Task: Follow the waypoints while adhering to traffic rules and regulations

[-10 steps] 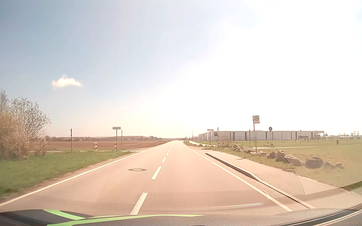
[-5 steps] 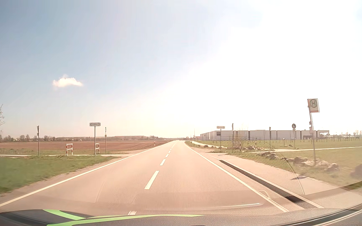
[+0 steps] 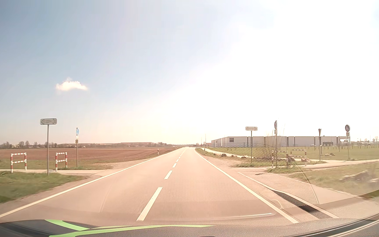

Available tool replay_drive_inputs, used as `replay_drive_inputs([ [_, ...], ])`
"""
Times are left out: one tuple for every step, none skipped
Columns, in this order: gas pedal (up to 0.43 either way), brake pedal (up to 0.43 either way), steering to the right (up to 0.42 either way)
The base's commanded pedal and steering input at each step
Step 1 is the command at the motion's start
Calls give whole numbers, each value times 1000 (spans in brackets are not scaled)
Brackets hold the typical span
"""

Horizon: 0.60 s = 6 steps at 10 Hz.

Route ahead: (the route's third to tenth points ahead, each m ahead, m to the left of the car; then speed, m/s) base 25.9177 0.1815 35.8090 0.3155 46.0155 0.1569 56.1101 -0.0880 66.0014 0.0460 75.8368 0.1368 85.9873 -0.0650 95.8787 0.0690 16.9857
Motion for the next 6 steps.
replay_drive_inputs([
  [469,0,-5],
  [469,0,-5],
  [469,0,-4],
  [469,0,-4],
  [469,0,-4],
  [469,0,-4],
])
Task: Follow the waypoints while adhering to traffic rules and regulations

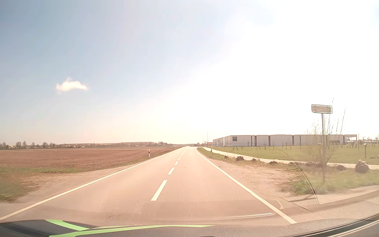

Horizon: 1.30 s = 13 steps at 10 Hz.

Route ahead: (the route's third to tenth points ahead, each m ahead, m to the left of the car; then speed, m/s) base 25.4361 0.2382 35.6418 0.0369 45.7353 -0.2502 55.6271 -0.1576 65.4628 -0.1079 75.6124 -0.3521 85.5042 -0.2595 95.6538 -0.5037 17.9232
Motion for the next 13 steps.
replay_drive_inputs([
  [469,0,-4],
  [461,0,-4],
  [461,0,-3],
  [449,0,-3],
  [441,0,-3],
  [441,0,-2],
  [421,0,-1],
  [409,0,-1],
  [398,0,-1],
  [390,0,0],
  [390,0,0],
  [378,0,0],
  [378,0,0],
])
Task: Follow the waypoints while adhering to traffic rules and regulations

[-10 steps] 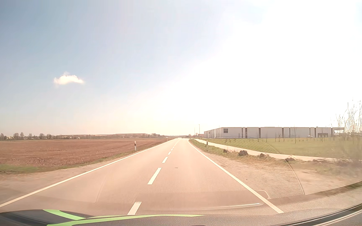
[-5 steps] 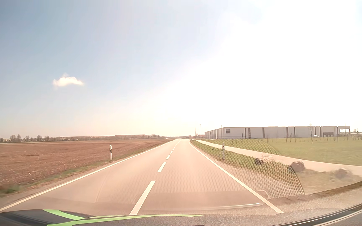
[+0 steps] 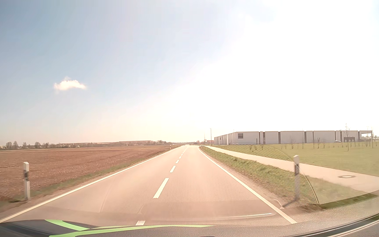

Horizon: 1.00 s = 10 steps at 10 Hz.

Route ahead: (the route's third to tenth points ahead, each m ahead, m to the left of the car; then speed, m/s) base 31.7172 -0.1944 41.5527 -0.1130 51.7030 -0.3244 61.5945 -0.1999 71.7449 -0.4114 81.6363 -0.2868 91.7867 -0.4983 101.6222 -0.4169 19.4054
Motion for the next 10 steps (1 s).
replay_drive_inputs([
  [378,0,1],
  [370,0,1],
  [350,0,1],
  [350,0,1],
  [331,0,1],
  [319,0,1],
  [311,0,1],
  [311,0,1],
  [311,0,1],
  [311,0,1],
])
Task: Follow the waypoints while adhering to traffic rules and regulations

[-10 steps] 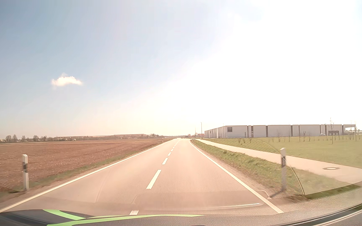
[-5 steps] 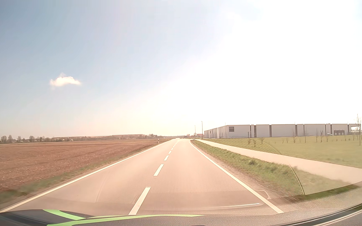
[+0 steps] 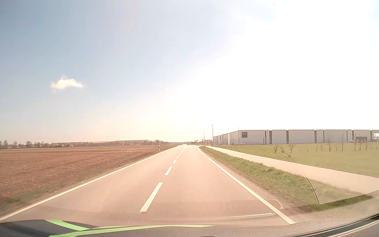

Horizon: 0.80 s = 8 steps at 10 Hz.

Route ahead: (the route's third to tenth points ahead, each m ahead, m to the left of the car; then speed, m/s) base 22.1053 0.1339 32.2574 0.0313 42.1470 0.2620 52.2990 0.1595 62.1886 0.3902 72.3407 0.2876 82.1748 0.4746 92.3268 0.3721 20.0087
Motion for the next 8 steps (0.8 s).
replay_drive_inputs([
  [311,0,1],
  [311,0,1],
  [311,0,1],
  [311,0,1],
  [311,0,1],
  [311,0,1],
  [311,0,1],
  [311,0,1],
])
